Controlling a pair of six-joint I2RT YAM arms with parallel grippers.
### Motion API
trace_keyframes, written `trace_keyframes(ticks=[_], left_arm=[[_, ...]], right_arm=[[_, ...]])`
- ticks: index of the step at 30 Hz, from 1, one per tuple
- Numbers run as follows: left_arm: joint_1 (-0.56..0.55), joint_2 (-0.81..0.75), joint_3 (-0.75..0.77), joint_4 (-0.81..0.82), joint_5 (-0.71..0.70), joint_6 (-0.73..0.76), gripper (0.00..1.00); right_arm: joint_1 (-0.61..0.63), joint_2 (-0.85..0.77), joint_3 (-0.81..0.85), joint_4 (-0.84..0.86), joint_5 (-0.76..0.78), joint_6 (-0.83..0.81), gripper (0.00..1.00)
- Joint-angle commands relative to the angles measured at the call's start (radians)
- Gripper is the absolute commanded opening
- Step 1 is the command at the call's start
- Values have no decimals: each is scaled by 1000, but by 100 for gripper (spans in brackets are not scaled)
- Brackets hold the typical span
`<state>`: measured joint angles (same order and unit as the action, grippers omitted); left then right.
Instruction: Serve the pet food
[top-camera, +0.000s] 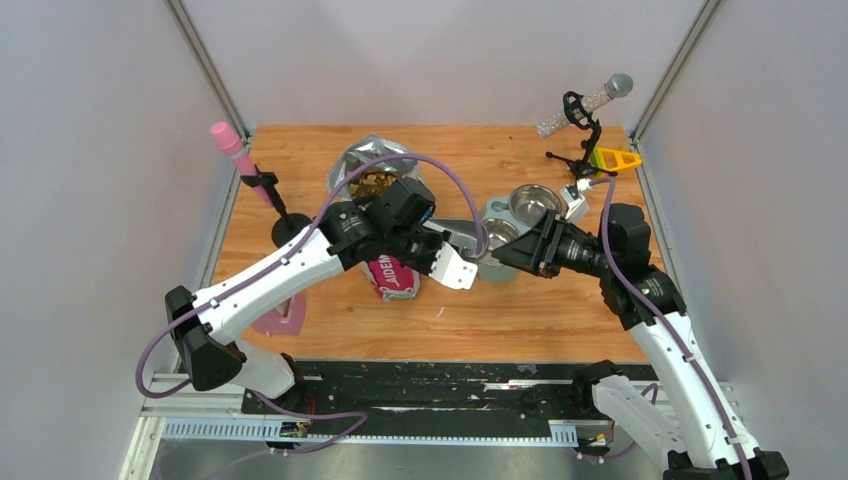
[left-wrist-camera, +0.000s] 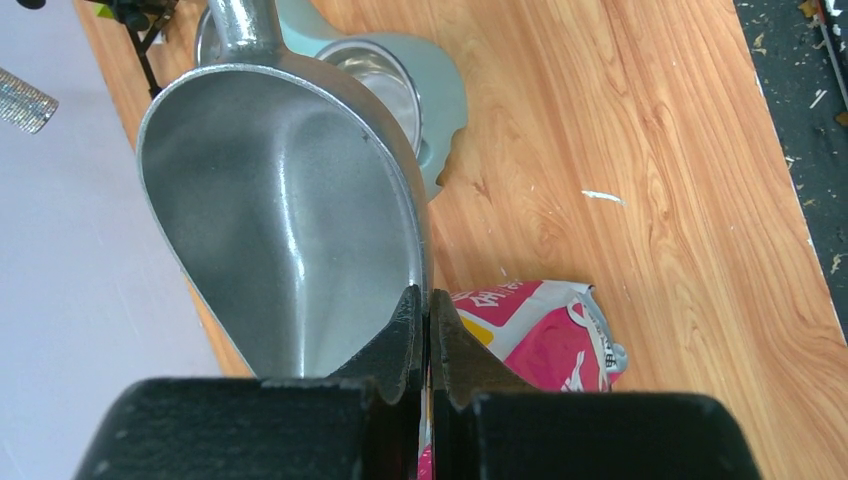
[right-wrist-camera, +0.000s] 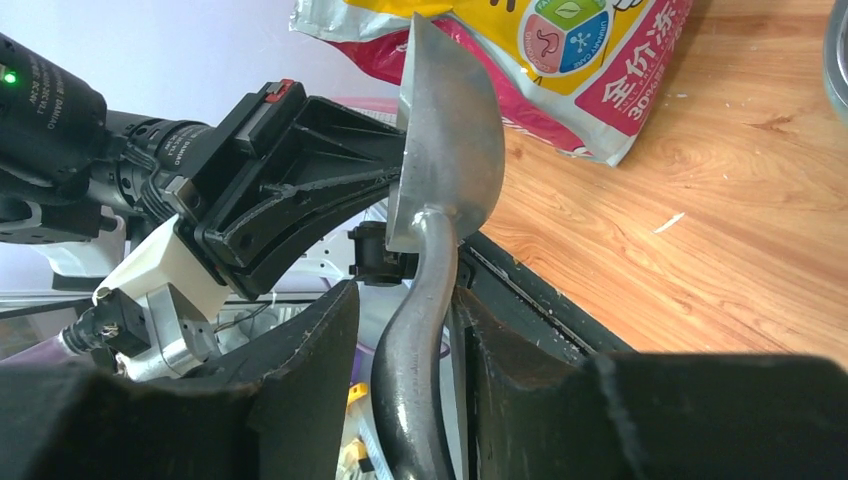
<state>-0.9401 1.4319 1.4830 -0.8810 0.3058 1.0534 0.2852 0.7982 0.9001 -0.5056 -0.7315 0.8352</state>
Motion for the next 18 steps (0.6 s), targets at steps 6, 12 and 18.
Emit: trace_keyframes(ticks=[6, 12, 18], left_arm=[[-12, -22, 40, 14, 33, 9, 0], [-17, -18, 42, 52, -1, -39, 6], [-17, -86, 28, 274, -50, -286, 99]], right_arm=[[3, 25, 40, -6, 45, -17, 31], [4, 9, 37, -6, 85, -25, 0], [4, -27, 15, -11, 194, -30, 0]])
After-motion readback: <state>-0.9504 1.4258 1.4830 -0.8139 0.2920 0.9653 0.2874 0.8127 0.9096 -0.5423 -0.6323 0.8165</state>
